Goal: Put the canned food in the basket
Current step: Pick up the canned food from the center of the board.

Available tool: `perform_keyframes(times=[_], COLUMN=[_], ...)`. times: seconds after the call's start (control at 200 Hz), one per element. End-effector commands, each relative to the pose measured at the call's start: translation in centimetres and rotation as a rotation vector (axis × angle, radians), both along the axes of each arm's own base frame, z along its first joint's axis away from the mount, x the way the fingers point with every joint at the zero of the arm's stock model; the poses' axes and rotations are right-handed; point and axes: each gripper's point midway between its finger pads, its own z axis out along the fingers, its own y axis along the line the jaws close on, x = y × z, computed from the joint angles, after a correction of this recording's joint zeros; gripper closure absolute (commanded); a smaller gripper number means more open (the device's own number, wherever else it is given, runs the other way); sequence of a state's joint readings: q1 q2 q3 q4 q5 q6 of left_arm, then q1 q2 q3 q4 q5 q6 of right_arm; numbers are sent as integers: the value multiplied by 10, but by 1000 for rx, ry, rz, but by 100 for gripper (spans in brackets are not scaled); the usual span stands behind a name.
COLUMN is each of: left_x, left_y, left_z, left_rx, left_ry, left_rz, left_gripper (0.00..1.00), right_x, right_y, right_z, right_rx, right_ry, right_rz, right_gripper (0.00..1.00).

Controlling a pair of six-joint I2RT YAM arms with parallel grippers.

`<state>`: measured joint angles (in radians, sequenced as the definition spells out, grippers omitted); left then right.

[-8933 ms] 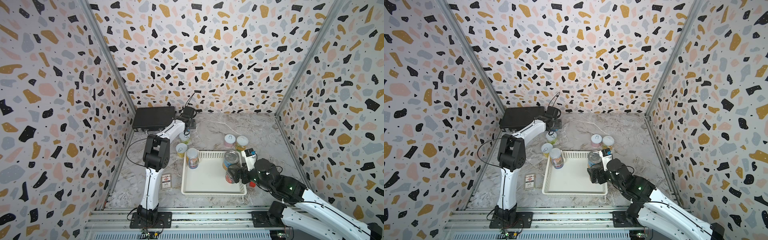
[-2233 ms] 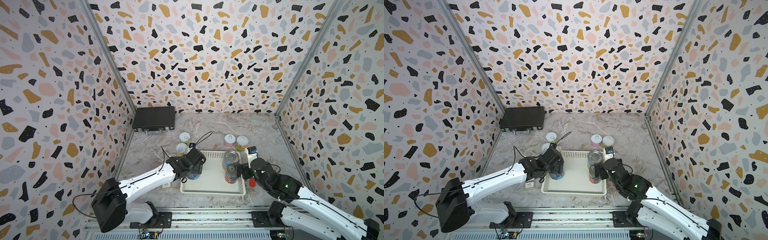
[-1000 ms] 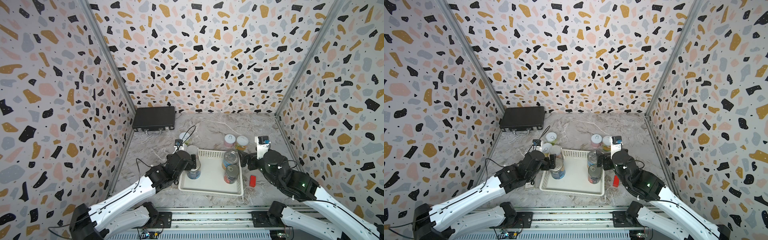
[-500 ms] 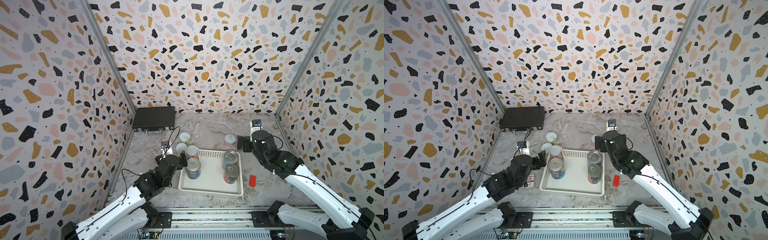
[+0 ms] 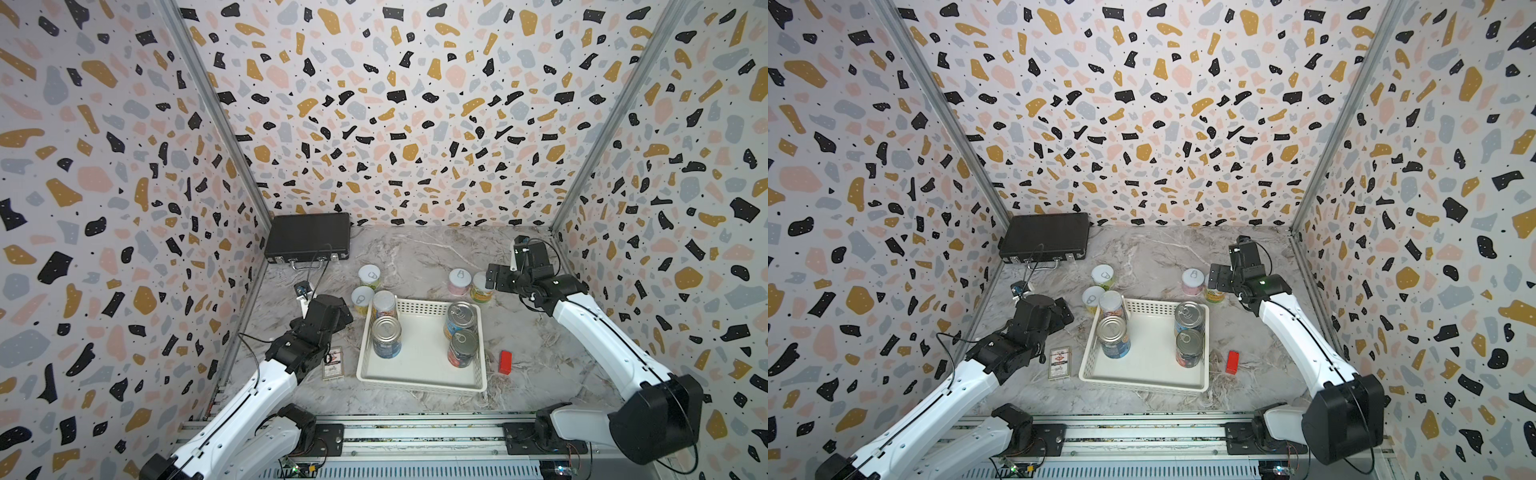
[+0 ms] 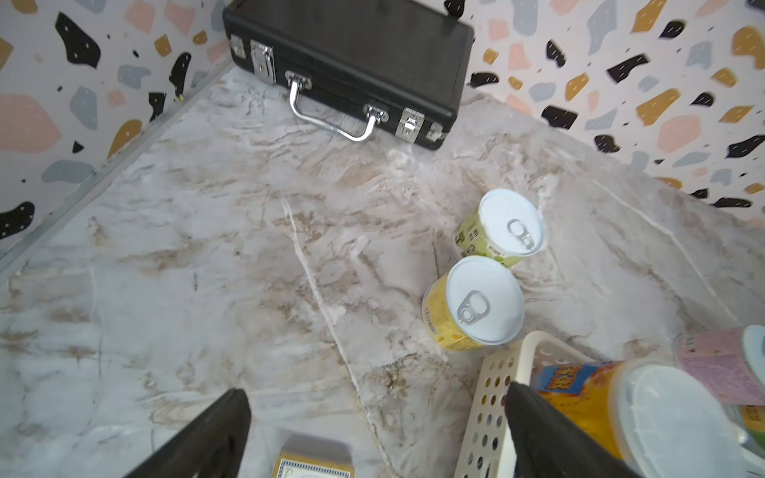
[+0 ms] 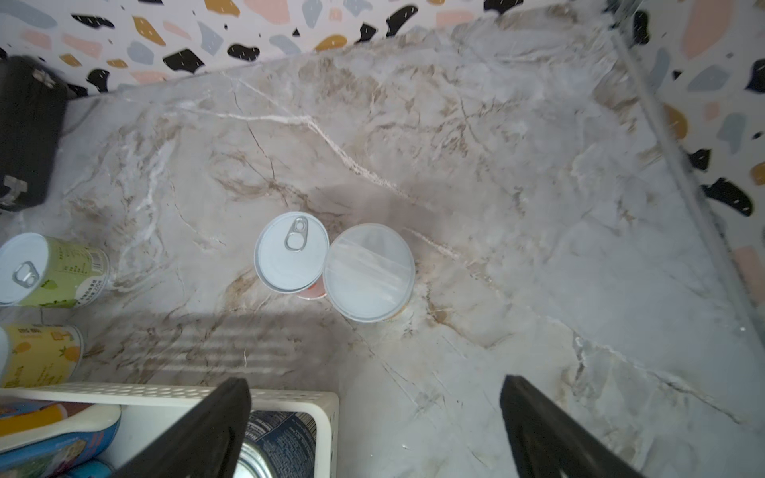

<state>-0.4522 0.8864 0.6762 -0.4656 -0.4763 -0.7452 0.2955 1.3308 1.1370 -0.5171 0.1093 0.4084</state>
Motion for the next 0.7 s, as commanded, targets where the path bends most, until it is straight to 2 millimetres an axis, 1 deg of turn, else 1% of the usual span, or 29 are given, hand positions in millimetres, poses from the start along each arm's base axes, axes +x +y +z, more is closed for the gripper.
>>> perform_keyframes(times=[0.0,0.05,0.11,0.205,0.3,0.345,0.44,0.556,0.696], left_x=[1,1,1,-1,-3,-4,-4,-4,-3], left_y=[-2,-3,-3,-2,-1,0,1,1,-1], left_z=[7,7,8,11,12,14,16,15,15], left_rx=[-34,-37,-39,-47,-52,-54,-56,-54,-57], left_ry=[11,10,9,-5,-21,-26,-37,-33,-29], left_rz=[9,7,6,6,7,9,10,10,5], left_gripper=[0,0,0,0,0,0,0,0,0], right_x=[6,10,14,21,31,36,44,52,59], right_y=[17,21,20,19,21,22,16,8,8], right_z=[-9,-19,-28,-37,-43,-50,-67,-82,-94], right_rx=[78,75,61,41,32,22,-4,-35,-45], right_ry=[85,118,144,165,176,191,230,265,299], right_rz=[54,66,62,54,63,64,42,13,16], right_gripper=[0,0,0,0,0,0,0,0,0])
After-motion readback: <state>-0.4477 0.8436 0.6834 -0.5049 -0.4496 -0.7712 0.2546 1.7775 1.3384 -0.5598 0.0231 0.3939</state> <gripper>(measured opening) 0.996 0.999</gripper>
